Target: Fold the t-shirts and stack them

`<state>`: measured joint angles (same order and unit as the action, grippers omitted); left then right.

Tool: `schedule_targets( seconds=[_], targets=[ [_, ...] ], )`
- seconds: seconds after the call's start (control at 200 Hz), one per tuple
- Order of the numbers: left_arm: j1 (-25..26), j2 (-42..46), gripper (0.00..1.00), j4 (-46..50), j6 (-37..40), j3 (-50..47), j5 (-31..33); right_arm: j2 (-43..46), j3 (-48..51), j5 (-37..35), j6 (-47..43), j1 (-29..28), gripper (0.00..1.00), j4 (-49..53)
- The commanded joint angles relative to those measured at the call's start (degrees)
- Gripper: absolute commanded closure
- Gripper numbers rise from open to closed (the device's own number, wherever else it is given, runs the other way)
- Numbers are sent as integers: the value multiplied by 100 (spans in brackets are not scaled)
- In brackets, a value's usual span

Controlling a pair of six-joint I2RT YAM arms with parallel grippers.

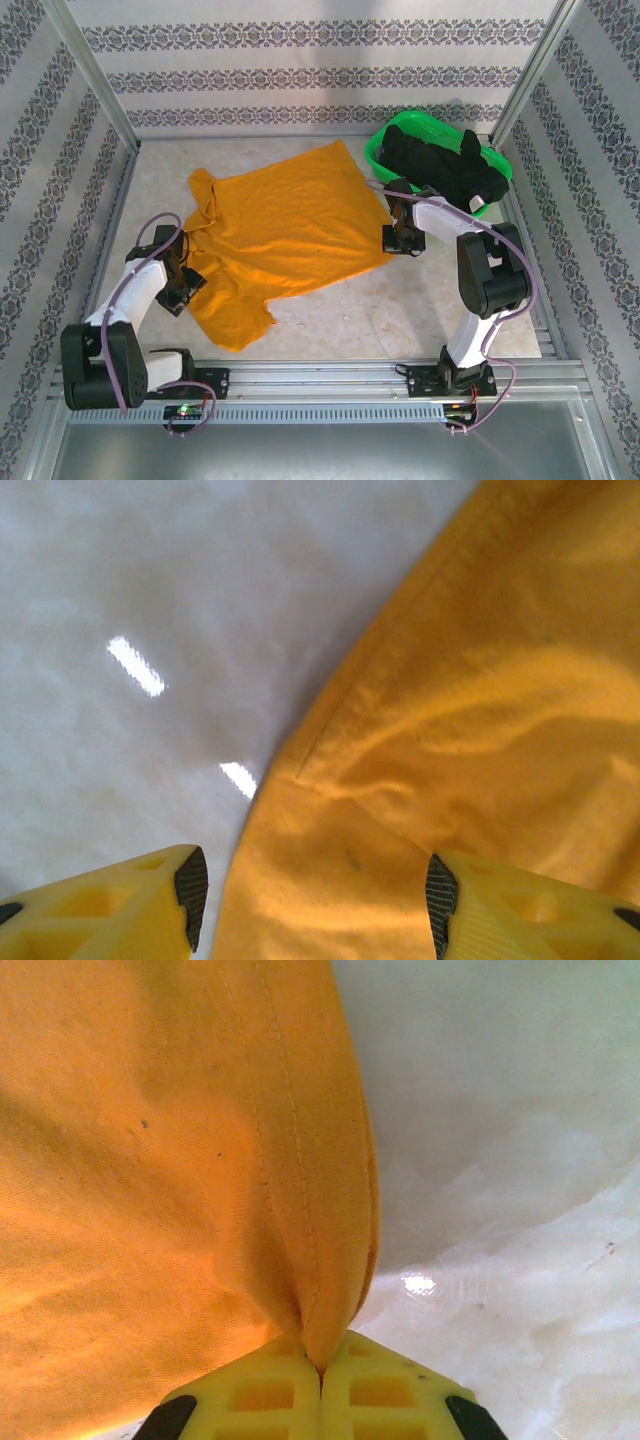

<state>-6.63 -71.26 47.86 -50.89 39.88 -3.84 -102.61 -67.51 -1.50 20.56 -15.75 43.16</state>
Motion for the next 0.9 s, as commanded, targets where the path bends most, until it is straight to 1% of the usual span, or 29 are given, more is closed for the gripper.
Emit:
schedule_targets(
  seconds=[0.0, 0.16, 0.28, 0.365, 0.435, 0.475, 0.565, 0.68, 0.894],
  targets=[
    [-233, -353, 39, -440, 264, 66, 97, 6, -96, 140, -97, 1, 100, 158],
    [-334, -630, 37, -1188, 281, -128, -120, 89, -38, 185, -52, -7, 100, 147],
    [-325, -923, 44, -1569, 278, -232, -325, 105, -11, 204, -35, -6, 100, 133],
    [-330, -1083, 55, -1950, 262, -368, -537, 118, -17, 223, -12, -2, 100, 123],
    [-330, -1216, 65, -1939, 263, -362, -570, 118, -32, 229, 7, -6, 100, 106],
    [-330, -1228, 74, -1905, 250, -360, -576, 126, -48, 238, 10, -6, 100, 85],
    [-330, -909, 100, -1853, 158, -371, -535, 105, -118, 334, -22, -1, 100, -69],
    [-330, -382, 100, -1707, -29, -130, -421, -142, -532, 331, -166, -10, 100, -196],
    [-330, -377, 100, -1649, -209, 563, -637, -1034, -1983, 147, -454, -25, 100, -277]
  ],
)
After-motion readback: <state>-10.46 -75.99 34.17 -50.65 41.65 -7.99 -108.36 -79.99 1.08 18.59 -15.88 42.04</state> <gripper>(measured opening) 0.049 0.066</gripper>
